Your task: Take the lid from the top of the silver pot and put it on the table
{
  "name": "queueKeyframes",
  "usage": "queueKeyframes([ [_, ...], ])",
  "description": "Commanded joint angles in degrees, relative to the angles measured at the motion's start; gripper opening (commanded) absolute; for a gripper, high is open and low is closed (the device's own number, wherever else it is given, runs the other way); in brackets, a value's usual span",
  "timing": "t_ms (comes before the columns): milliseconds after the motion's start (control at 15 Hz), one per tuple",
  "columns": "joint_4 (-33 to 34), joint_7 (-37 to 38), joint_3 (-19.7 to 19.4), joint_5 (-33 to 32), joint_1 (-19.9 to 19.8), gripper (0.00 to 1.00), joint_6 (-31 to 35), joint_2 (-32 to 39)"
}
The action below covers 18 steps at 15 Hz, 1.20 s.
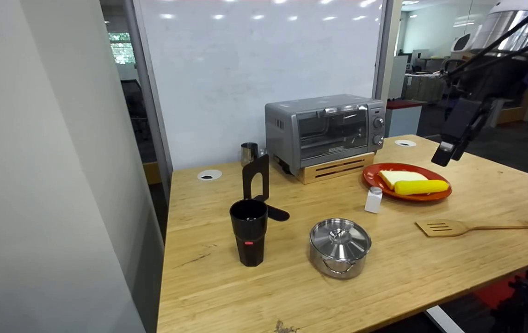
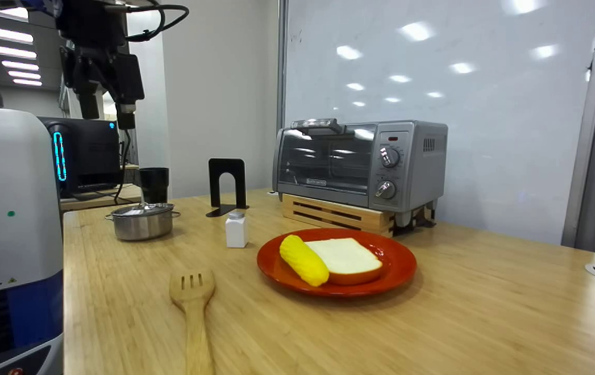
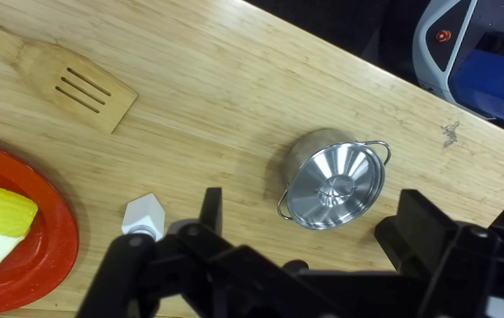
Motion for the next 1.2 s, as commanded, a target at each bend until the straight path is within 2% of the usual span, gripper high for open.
queueKeyframes([
  [0,8.76,-7.67,-2.64,-0.31,2.15,1.00,-2.13,11.18],
  [67,8.52,-5.52,-1.45,-0.71,1.46,1.00,-1.85,10.87],
  [133,0.14,-0.22,0.34,0.27,-0.38,1.00,-0.26,-0.01],
  [333,0.16,-0.28,0.33,0.24,-0.37,1.00,-0.26,0.01],
  [600,3.38,-3.08,-1.95,0.39,-0.76,1.00,-0.17,3.17],
  [1067,4.00,-3.24,-2.04,0.41,-0.79,1.00,-0.16,4.29],
  [1133,4.95,-4.70,-2.61,0.14,-0.45,1.00,-2.00,4.48],
])
